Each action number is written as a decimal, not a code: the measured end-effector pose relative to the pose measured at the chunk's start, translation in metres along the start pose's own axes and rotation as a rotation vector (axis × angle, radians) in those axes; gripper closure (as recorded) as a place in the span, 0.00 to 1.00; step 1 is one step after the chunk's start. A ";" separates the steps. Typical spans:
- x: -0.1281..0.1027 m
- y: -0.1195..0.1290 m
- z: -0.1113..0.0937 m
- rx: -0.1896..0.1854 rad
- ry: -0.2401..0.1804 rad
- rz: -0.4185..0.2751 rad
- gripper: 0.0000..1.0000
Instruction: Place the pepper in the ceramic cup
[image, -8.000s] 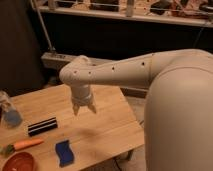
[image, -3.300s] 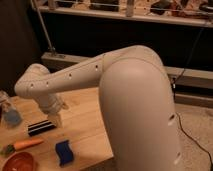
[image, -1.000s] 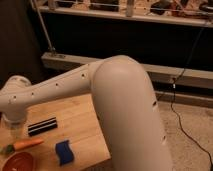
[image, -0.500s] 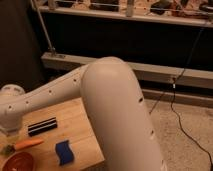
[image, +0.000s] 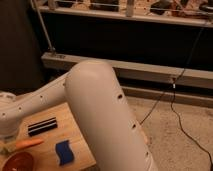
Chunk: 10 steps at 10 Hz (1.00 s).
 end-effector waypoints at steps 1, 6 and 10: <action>-0.001 0.002 0.006 -0.009 0.006 0.004 0.35; 0.009 0.005 0.038 -0.052 0.033 0.016 0.35; 0.012 -0.001 0.051 -0.065 0.038 0.016 0.35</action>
